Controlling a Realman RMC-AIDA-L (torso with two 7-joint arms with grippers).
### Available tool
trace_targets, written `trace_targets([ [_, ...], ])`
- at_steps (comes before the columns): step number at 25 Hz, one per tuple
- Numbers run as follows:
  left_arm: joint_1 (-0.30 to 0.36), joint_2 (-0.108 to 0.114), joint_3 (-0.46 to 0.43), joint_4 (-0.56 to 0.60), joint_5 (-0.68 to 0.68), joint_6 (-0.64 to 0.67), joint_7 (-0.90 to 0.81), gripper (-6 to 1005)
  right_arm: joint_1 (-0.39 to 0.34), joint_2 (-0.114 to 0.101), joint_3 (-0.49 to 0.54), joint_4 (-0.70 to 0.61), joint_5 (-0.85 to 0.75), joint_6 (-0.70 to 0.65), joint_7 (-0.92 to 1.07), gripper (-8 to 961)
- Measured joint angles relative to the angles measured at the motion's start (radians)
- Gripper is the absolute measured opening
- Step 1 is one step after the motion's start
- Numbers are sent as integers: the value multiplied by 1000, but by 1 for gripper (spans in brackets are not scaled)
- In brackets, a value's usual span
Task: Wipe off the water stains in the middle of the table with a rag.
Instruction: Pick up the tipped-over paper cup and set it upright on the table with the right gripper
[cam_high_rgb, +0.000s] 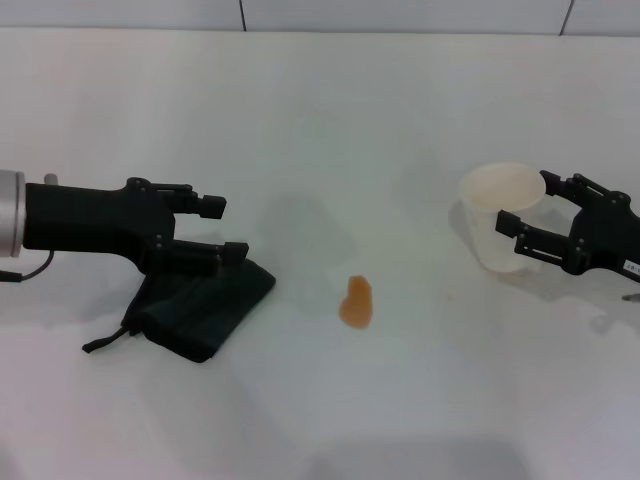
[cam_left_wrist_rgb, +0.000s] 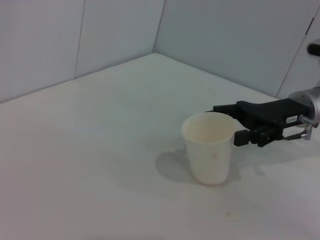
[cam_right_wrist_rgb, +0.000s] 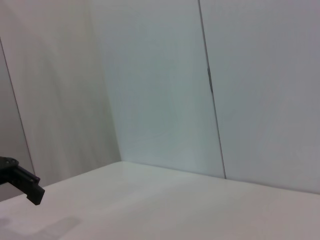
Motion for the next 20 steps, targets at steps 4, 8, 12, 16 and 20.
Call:
trace_targets([
  [4,-1,0,0,0,0,-1,-1,780,-10,0,1,5,3,-6,-9,859],
  [8,-1,0,-1,0,0,-1,-2,779,-15,-1,6,13,3,-6,-10,860],
  [12,1,-1,-1,-1,0,-2,-3,778,-28,-2,7,15,3,-10,-11,859],
  [16,2,-1,-1,-2,-1,-2,-3,778,-48,-4,8,7,3,-32,-11,858],
  [20,1,-2,-1,-2,-1,-2,-3,777,-58,-5,8,2,3,-53,-11,858],
])
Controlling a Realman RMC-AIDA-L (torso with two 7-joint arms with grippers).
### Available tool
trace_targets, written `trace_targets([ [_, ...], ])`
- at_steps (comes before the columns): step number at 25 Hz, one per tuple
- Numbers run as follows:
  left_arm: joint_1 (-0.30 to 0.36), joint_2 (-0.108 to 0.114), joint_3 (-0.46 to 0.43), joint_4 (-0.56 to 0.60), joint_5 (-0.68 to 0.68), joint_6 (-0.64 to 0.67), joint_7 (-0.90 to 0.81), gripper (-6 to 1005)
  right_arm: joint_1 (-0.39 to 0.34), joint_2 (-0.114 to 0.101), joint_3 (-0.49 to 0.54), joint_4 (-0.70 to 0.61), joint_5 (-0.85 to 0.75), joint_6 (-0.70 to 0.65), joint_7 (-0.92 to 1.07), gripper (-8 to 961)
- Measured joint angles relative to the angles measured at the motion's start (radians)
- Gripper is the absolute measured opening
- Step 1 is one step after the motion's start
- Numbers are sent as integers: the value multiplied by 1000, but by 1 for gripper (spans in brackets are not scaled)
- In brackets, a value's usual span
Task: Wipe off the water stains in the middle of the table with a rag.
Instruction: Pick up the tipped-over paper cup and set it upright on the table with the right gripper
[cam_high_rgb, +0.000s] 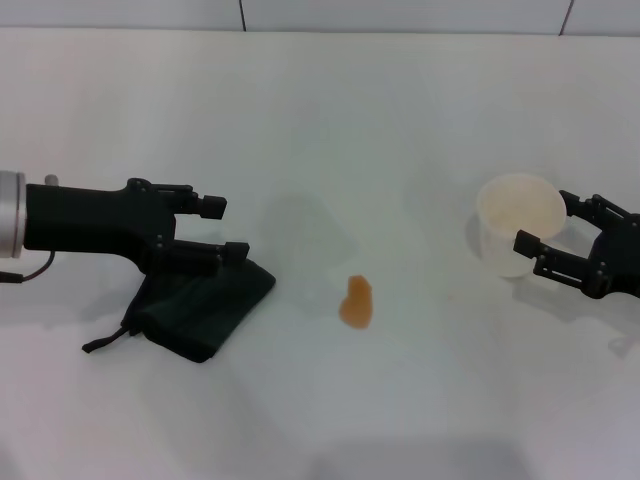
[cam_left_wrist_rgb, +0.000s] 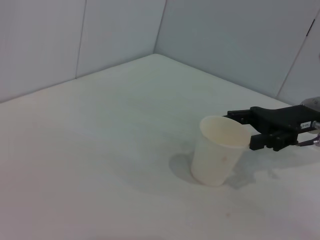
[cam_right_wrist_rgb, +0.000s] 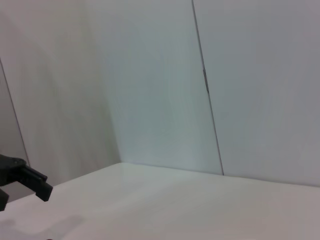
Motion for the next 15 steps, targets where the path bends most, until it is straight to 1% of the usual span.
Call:
trace_targets([
  [8,-1,-1,0,0,-2,0,0,776,-6,-2,0,-5,-6,-12,4,856],
  [15,3,-1,-2,0,-4,0,0,774,-41,-6,0,-49,-5,-15,22,854],
])
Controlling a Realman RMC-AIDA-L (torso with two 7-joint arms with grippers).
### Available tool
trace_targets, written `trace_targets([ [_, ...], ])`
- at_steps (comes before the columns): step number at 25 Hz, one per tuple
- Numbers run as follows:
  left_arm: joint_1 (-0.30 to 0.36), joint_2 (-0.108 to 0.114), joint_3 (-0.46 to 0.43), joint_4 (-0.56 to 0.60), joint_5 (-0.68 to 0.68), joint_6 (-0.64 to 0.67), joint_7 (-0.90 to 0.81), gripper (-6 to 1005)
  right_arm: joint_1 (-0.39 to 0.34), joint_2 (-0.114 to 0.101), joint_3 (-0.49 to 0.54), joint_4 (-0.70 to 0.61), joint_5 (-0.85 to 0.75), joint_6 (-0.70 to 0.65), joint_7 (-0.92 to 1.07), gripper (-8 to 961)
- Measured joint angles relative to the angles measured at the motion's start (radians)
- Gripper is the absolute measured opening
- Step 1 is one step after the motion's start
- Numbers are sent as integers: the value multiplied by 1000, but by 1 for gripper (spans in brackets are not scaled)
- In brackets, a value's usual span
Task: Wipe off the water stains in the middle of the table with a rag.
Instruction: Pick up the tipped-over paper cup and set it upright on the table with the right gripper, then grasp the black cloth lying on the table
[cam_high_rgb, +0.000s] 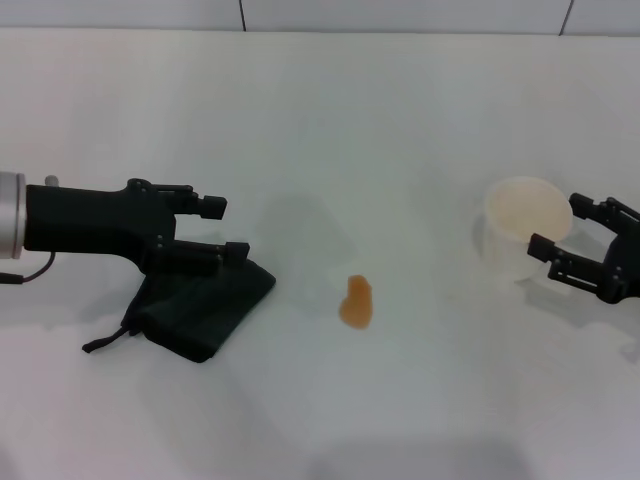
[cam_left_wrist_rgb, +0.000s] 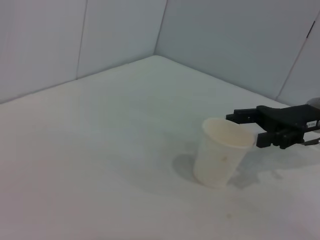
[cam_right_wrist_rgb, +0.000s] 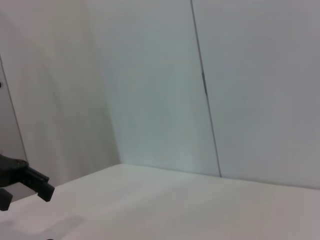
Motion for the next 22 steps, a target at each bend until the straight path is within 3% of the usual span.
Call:
trace_targets([
  [10,-1,-1,-1,0,-1,0,0,773,-24,-2,0,-28,-2,-9,18,852],
  [22,3,-5,-5,0,-1,0,3,771,-41,-17,12,-63,-4,-112,46,850],
])
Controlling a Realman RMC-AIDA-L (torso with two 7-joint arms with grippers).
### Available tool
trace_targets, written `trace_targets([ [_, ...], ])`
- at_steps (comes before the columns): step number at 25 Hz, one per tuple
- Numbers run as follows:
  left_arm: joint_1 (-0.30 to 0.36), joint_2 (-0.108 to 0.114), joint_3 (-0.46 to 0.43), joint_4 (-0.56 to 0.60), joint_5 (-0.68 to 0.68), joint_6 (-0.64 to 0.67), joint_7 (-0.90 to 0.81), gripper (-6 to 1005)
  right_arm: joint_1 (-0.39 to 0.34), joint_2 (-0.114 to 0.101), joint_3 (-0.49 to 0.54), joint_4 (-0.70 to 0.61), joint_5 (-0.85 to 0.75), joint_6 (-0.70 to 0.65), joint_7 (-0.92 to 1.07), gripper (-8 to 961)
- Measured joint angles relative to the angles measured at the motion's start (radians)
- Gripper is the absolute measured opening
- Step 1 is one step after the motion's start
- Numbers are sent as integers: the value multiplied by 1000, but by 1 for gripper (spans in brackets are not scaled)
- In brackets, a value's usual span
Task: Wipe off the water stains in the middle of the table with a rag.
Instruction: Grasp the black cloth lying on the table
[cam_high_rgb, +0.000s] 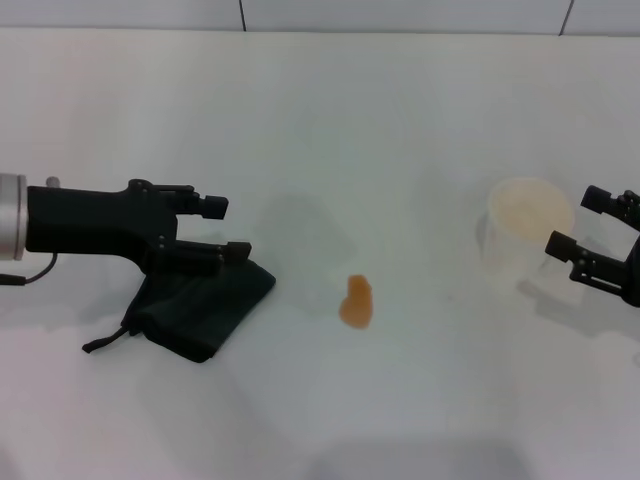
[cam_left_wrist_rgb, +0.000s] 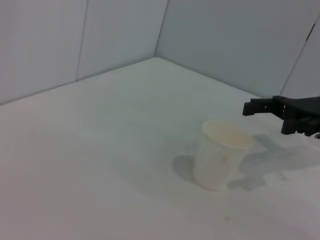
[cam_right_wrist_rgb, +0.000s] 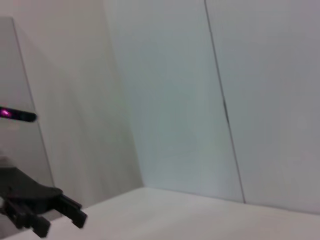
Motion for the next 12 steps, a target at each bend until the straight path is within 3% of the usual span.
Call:
trace_targets([
  [5,-1,-3,0,0,0,-4,0,770,0,-3,-2,-40,-7,-41,22,849],
  [12,-4,-3,0,0,0,-5,-2,769,17,6,-1,-141,-150,-35,99,848],
])
